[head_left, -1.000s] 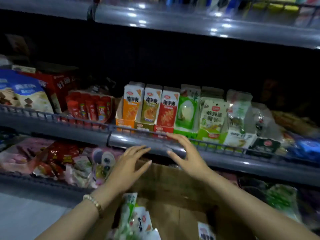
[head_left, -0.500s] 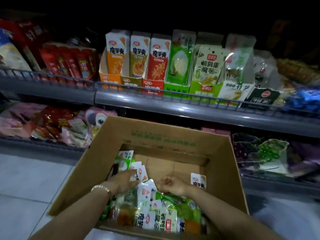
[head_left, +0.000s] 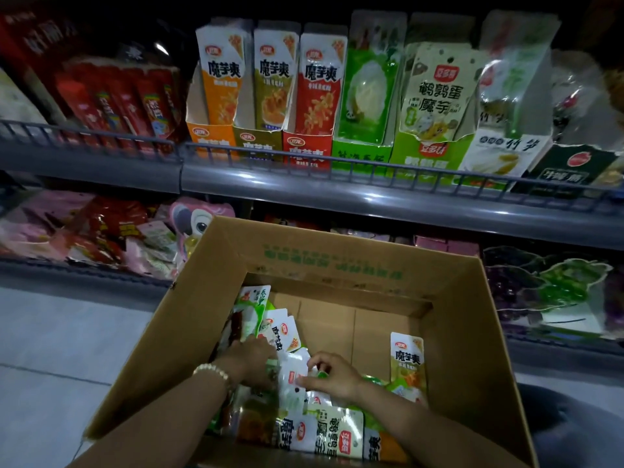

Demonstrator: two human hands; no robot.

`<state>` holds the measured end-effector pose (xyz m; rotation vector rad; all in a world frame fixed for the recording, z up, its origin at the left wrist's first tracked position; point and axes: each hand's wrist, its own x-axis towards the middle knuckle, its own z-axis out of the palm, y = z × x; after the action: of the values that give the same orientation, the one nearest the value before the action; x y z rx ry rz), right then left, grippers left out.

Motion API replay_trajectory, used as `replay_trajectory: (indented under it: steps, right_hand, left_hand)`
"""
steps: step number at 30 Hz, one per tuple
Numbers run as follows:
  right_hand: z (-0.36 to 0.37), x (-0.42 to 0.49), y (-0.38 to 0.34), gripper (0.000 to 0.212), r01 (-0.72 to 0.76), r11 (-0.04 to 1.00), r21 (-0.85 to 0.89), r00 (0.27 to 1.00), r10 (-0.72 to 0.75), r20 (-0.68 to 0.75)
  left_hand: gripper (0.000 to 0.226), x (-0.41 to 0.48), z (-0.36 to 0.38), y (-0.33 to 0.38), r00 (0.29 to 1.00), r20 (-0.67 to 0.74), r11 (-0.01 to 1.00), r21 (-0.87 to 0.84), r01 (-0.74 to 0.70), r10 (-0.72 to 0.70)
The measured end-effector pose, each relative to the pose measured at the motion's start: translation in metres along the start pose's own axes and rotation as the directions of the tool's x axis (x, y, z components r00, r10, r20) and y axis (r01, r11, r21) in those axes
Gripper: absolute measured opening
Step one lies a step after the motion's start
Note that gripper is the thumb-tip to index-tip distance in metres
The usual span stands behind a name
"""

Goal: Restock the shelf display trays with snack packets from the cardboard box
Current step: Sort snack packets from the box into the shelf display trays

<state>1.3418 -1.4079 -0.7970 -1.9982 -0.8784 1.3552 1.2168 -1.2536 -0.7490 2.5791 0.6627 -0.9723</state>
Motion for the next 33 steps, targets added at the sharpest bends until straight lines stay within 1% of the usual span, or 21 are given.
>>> replay_trajectory:
  steps: [3,5,6,7,8,9,10,11,12,13,15,18,20,22,23,25,26,28,30,32,33]
  right_hand:
    - [-0.006,0.005,-0.003,0.019,0.015,0.999,0.050,0.999,-0.016,0.027]
    - [-0.008,0.008,-0.001,0.033,0.017,0.999,0.049,0.998,-0.020,0.053]
    - [-0.009,0.006,-0.001,0.045,0.013,0.998,0.063,0.997,-0.018,0.079]
    - [-0.009,0.004,-0.003,0.056,0.003,0.996,0.094,0.995,-0.012,0.097]
    - [-0.013,-0.002,-0.010,0.061,-0.008,0.988,0.152,0.994,-0.009,0.111]
    - [-0.017,-0.005,-0.016,0.059,0.005,0.977,0.215,0.995,-0.027,0.100]
    - [-0.025,-0.010,-0.025,0.051,0.027,0.963,0.269,0.997,-0.045,0.064]
    - [-0.033,-0.014,-0.032,0.045,0.063,0.948,0.313,0.998,-0.067,0.003]
    - [-0.042,-0.020,-0.041,0.043,0.101,0.924,0.368,0.995,-0.087,-0.054]
    - [-0.051,-0.026,-0.050,0.044,0.136,0.887,0.440,0.989,-0.098,-0.109]
    - [-0.069,-0.042,-0.068,0.035,0.188,0.804,0.564,0.979,-0.108,-0.172]
    - [-0.089,-0.067,-0.097,0.026,0.296,0.769,0.567,0.951,-0.180,-0.252]
    - [-0.095,-0.081,-0.113,0.026,0.379,0.740,0.555,0.916,-0.213,-0.341]
    - [-0.099,-0.096,-0.126,0.021,0.440,0.697,0.565,0.881,-0.213,-0.423]
    - [-0.102,-0.104,-0.133,0.020,0.466,0.672,0.576,0.866,-0.212,-0.453]
    - [-0.110,-0.118,-0.143,0.021,0.515,0.638,0.573,0.835,-0.223,-0.502]
    - [-0.113,-0.124,-0.147,0.022,0.537,0.628,0.563,0.819,-0.231,-0.524]
    - [-0.119,-0.134,-0.154,0.026,0.572,0.617,0.541,0.789,-0.233,-0.568]
    - [-0.124,-0.141,-0.159,0.027,0.592,0.632,0.500,0.764,-0.240,-0.599]
    - [-0.128,-0.148,-0.165,0.022,0.600,0.650,0.467,0.752,-0.257,-0.607]
    - [-0.131,-0.151,-0.167,0.020,0.604,0.653,0.456,0.747,-0.264,-0.610]
  left_hand:
    - [0.028,0.003,0.003,-0.001,0.998,-0.059,0.998,0.055,-0.012,0.016]
    - [0.021,0.003,0.001,-0.002,0.994,-0.088,0.994,0.093,-0.052,0.060]
    - [0.018,0.003,-0.001,-0.004,0.990,-0.119,0.995,0.064,-0.070,0.077]
    - [0.014,0.003,-0.003,-0.007,0.982,-0.171,0.996,-0.015,-0.086,0.082]
    - [0.010,0.003,-0.006,-0.011,0.970,-0.232,0.980,-0.167,-0.109,0.068]
    - [0.013,0.002,-0.011,-0.012,0.959,-0.279,0.913,-0.377,-0.152,0.045]
    - [0.017,-0.001,-0.020,-0.011,0.947,-0.320,0.778,-0.589,-0.220,0.026]
    - [0.018,-0.007,-0.030,-0.006,0.933,-0.361,0.598,-0.748,-0.288,-0.003]
    - [0.017,-0.013,-0.041,0.000,0.919,-0.391,0.439,-0.835,-0.333,-0.045]
    - [0.017,-0.019,-0.053,0.007,0.906,-0.414,0.321,-0.873,-0.366,-0.092]
    - [0.012,-0.031,-0.074,0.027,0.879,-0.443,0.138,-0.895,-0.423,-0.174]
    - [0.006,-0.047,-0.100,0.057,0.861,-0.448,-0.055,-0.879,-0.473,-0.241]
    - [0.007,-0.060,-0.116,0.076,0.861,-0.443,-0.182,-0.852,-0.491,-0.248]
    - [0.011,-0.074,-0.128,0.091,0.865,-0.447,-0.304,-0.812,-0.499,-0.226]
    - [0.016,-0.080,-0.133,0.097,0.865,-0.460,-0.329,-0.800,-0.502,-0.202]
    - [0.032,-0.093,-0.137,0.105,0.874,-0.473,-0.306,-0.820,-0.483,-0.112]
    - [0.038,-0.100,-0.138,0.109,0.887,-0.459,-0.262,-0.852,-0.454,-0.048]
    - [0.037,-0.115,-0.137,0.118,0.907,-0.417,-0.130,-0.904,-0.407,0.064]
    - [0.032,-0.124,-0.137,0.126,0.900,-0.430,-0.009,-0.902,-0.431,0.075]
    - [0.027,-0.129,-0.142,0.129,0.865,-0.500,0.043,-0.864,-0.501,0.045]
    - [0.025,-0.132,-0.145,0.130,0.847,-0.530,0.048,-0.845,-0.532,0.041]
